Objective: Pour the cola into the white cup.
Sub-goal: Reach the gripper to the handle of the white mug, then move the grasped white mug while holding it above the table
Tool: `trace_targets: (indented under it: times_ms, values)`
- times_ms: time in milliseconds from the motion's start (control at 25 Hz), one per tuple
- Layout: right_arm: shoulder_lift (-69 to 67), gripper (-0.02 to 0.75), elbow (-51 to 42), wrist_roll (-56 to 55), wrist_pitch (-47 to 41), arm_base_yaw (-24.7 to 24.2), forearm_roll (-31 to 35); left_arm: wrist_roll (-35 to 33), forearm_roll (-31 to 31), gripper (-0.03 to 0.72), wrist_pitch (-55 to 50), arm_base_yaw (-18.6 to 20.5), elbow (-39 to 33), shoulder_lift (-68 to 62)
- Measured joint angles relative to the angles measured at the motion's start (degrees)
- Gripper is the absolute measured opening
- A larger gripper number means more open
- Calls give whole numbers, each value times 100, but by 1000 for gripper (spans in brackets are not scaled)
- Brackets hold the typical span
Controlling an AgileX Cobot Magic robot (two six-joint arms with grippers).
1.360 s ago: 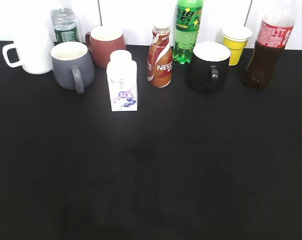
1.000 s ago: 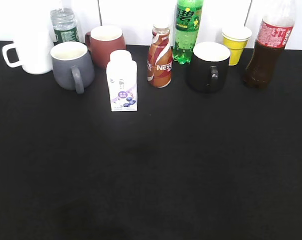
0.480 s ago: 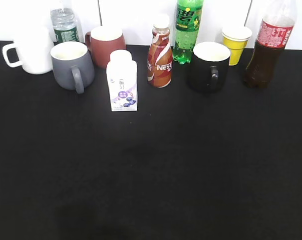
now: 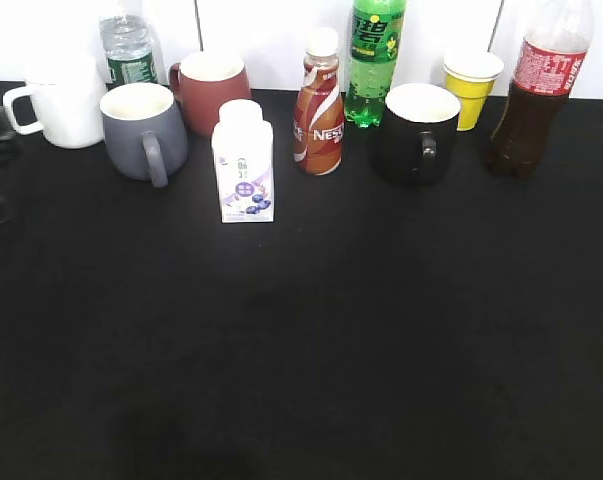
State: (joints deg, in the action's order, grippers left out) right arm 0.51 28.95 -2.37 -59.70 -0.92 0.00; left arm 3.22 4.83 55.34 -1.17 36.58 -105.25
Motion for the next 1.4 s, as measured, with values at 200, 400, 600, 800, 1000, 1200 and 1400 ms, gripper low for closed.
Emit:
trace_targets:
  times_ms: [200, 400, 600, 800, 1000, 1200, 1400]
  values:
    - [0, 585, 0, 0, 0, 0, 0, 0, 39, 412, -369, 176, 1190, -1002]
    - [0, 585, 0, 0, 0, 0, 0, 0, -37, 408, -503, 334, 1761, -1471]
    - [0, 585, 0, 0, 0, 0, 0, 0, -101, 308, -808, 334, 2649, -1909]
    - [0, 585, 0, 0, 0, 0, 30, -22, -228, 45, -1095, 346, 3170, -2186]
    - [0, 585, 0, 0, 0, 0, 0, -28, -281, 45, -906, 346, 2635, -1885]
    - [0, 585, 0, 0, 0, 0, 30, -41, -282, 44, -573, 346, 1314, -676]
    - [-48, 585, 122, 0, 759, 0, 0, -41, -786, 44, -470, 340, -345, 1346]
